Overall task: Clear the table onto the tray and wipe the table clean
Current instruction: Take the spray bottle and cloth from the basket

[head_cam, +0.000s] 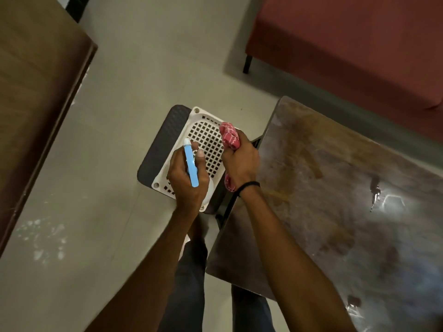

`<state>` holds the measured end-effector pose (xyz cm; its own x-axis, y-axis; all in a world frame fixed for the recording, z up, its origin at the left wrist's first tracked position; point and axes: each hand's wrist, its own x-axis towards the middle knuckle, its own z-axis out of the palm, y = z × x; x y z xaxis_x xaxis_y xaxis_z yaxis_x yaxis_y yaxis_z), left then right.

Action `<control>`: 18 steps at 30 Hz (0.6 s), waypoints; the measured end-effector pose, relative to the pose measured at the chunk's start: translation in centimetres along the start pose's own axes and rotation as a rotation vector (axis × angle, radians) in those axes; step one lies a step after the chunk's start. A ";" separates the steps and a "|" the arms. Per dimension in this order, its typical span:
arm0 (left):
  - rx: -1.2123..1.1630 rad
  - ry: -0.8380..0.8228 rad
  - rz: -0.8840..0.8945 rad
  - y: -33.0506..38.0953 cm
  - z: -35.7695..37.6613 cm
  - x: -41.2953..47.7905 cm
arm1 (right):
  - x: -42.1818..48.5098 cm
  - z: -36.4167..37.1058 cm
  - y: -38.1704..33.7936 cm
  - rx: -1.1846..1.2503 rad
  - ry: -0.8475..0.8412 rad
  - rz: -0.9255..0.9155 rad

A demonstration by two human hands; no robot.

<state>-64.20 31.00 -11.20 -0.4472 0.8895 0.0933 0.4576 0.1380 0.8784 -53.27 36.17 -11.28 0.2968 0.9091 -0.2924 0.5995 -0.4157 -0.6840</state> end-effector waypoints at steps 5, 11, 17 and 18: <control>0.073 -0.112 0.030 4.1 2.5 -2.8 | -1.4 -6.8 4.0 0.388 0.133 0.257; 0.101 -0.385 -0.192 8.8 6.9 -8.4 | -2.6 -14.2 12.7 0.610 0.219 0.473; 0.113 -0.436 -0.439 12.0 11.4 -12.1 | -3.7 -19.8 20.2 0.545 0.211 0.548; 0.106 -0.422 -0.450 12.2 12.1 -12.5 | -3.8 -20.8 20.8 0.529 0.207 0.562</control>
<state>-43.78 26.83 -7.32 -0.2818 0.8263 -0.4876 0.3783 0.5627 0.7350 -26.50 23.47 -10.47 0.6129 0.5218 -0.5934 -0.0976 -0.6952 -0.7122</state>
